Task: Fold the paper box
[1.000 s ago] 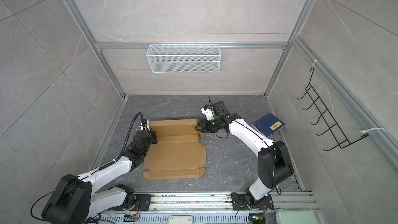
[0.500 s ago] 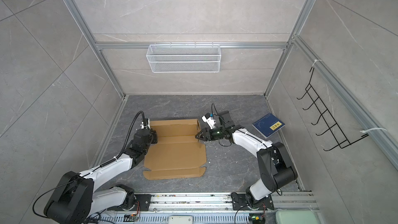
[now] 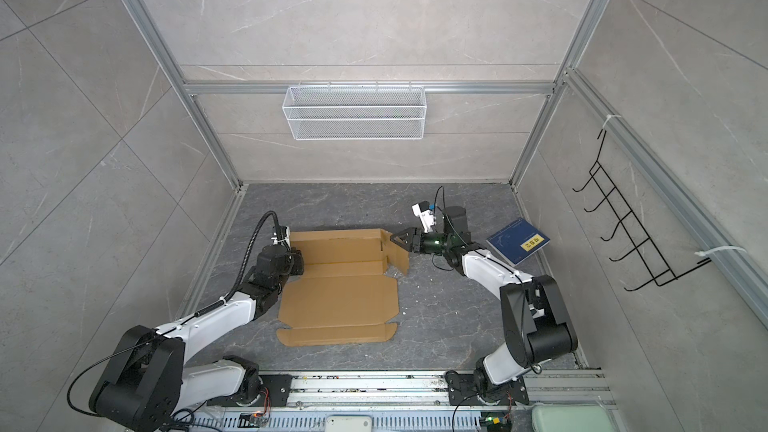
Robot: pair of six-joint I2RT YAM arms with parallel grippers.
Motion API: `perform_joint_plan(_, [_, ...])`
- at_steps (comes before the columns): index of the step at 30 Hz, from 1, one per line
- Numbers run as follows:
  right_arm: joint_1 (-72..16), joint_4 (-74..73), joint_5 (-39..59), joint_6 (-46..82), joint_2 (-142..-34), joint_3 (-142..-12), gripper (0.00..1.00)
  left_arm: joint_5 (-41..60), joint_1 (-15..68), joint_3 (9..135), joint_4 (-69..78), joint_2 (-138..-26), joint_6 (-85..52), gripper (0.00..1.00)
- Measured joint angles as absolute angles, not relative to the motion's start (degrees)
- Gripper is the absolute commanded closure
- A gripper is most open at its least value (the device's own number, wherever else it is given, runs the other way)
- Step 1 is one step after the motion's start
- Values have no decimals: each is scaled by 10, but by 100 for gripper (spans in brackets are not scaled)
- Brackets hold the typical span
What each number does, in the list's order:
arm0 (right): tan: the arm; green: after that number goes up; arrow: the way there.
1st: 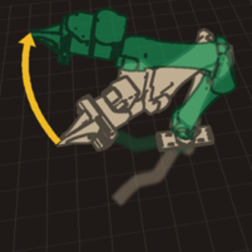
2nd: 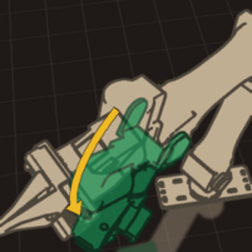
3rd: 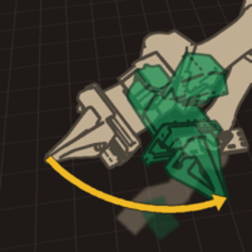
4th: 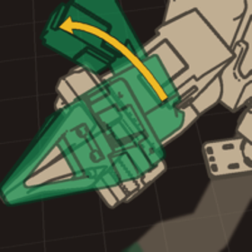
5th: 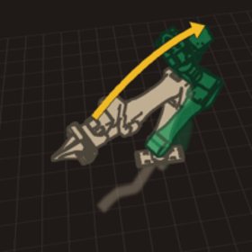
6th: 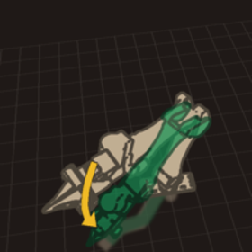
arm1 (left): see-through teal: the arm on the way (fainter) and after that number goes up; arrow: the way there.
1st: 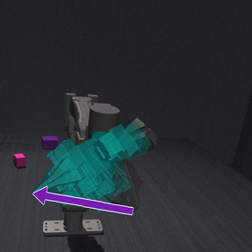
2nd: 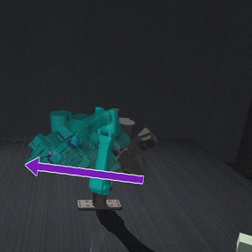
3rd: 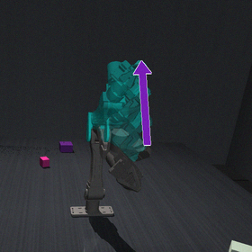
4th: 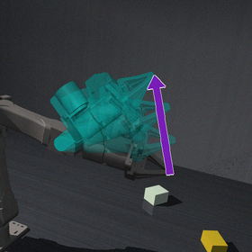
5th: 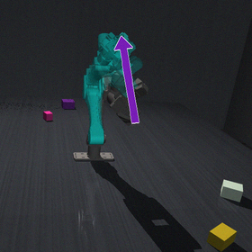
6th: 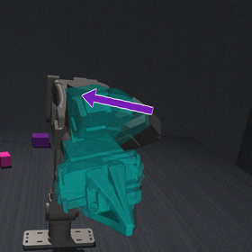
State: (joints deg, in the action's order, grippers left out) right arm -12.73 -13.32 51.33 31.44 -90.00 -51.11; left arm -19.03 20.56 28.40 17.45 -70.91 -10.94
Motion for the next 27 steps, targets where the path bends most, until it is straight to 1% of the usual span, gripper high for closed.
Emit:
perform_joint_plan(6, [-58,-106,459,330,-922,-570,46,-187,206,284,172,-709,-109,100])
perform_joint_plan(11, [-28,-3,386,267,-973,-667,48,-182,206,284,171,-709,-108,100])
perform_joint_plan(17, [-54,85,344,178,-999,-678,48,-179,206,284,171,-709,-107,100])
perform_joint_plan(23, [-110,143,338,95,-999,-674,50,-179,206,284,171,-709,-107,100])
perform_joint_plan(27, [-129,178,335,54,-981,-648,50,-180,205,287,166,-709,-107,100])
